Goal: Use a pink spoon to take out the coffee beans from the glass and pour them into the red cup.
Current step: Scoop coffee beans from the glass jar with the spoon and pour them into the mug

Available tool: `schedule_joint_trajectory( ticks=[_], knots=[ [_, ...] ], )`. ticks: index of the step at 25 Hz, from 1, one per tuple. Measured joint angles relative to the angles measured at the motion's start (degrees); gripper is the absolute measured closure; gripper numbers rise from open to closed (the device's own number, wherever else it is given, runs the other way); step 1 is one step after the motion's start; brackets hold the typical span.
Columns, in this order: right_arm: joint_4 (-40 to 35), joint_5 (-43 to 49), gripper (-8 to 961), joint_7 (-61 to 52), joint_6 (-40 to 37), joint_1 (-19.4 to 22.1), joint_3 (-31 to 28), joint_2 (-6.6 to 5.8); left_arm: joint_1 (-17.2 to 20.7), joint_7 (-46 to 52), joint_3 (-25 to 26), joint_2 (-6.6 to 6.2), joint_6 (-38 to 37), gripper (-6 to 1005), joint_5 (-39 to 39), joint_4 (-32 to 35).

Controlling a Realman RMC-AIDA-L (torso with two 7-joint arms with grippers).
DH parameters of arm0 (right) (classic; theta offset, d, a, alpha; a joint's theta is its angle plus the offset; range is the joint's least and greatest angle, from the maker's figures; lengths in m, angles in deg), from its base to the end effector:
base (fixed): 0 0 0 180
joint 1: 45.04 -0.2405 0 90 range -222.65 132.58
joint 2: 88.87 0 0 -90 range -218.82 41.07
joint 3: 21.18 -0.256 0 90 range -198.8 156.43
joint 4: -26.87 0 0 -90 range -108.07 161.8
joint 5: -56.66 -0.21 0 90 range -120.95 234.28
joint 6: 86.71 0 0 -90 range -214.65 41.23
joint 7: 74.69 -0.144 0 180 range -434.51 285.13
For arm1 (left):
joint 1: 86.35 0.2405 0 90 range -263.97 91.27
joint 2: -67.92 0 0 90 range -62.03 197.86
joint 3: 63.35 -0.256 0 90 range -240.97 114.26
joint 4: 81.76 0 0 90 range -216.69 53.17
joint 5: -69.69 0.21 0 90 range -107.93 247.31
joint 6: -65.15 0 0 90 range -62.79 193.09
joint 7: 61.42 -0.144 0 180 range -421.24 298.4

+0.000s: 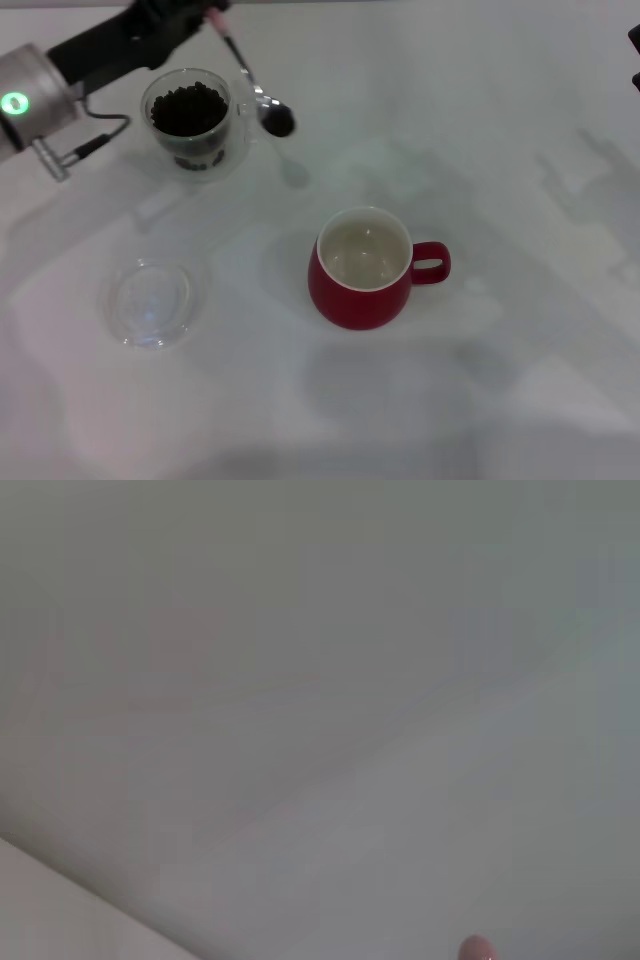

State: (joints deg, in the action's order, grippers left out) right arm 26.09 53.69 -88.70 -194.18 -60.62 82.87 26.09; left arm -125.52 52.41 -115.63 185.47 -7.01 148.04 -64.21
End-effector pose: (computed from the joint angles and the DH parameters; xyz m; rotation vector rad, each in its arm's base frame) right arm 0.3198 0.2314 0.0385 -1.7067 0.0657 1.0386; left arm -0.2179 0.3886 -0.0244 -2.1178 -1.6992 -1.3177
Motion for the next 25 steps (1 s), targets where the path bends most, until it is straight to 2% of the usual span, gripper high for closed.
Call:
schedule_joint_trajectory(
  ticks=[4, 8, 15, 25],
  knots=[
    [0.0, 0.1, 294, -0.1, 0.0, 0.1, 0.0, 0.08, -1.8, 0.1, -3.3, 0.93, -0.1, 878, 0.0, 0.0],
    [0.0, 0.2, 294, -0.2, -0.2, 0.2, 0.1, 0.08, -3.3, 0.1, -5.9, 1.32, -0.1, 878, 0.1, -0.6],
    [0.0, 0.2, 294, -0.3, -0.4, 0.7, 0.1, 0.08, -3.8, -1.7, -11.8, 1.85, 0.0, 879, -0.4, -0.8],
    [0.0, 0.2, 294, -0.4, -0.3, 0.8, 0.3, 0.08, -4.1, -9.0, -16.3, 2.19, 0.4, 878, -0.8, -0.4]
  ],
)
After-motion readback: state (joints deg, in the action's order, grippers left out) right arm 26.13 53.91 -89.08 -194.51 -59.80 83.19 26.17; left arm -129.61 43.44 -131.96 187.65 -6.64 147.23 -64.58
